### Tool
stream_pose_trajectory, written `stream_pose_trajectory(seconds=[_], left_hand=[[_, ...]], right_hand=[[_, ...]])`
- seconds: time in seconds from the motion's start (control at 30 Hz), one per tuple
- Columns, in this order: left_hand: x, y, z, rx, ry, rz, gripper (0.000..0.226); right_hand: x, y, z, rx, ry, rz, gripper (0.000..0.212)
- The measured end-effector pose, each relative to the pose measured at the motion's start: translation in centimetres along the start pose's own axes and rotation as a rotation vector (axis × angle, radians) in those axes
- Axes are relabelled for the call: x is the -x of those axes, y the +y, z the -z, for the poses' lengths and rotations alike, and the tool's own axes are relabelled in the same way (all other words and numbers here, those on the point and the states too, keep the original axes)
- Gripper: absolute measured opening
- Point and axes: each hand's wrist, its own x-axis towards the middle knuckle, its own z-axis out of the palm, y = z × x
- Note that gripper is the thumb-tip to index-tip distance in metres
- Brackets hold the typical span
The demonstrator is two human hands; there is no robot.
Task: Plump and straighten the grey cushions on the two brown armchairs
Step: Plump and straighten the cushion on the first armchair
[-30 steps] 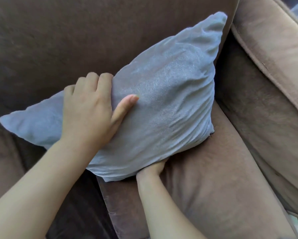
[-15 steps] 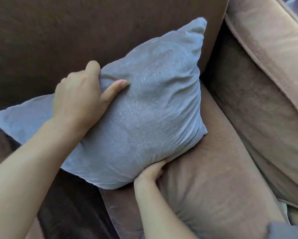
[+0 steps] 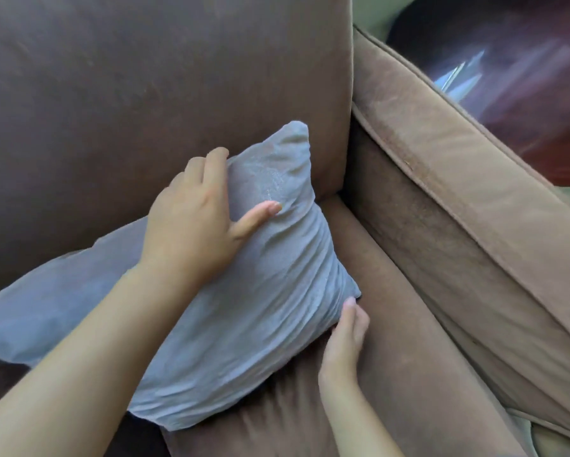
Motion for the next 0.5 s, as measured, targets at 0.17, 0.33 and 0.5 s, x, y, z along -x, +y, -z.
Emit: stream_pose_trajectory(seconds=[0.17, 0.33, 0.5], left_hand=[[-3.0, 2.9, -2.6, -0.048, -0.006, 0.023, 0.077], [-3.7, 3.4, -2.8, 0.027, 0.093, -0.01, 0.053], [-6.1, 3.6, -0.5, 0.104, 0.245, -0.063, 0.051]], right_hand=[[-2.6, -8.6, -0.9, 0.495, -0.209, 0.513, 0.086], [-5.1, -9.3, -2.6, 0.643, -0.449, 0.441, 0.079], [-4.9, -9.6, -2.8, 0.591, -0.326, 0.464, 0.059]])
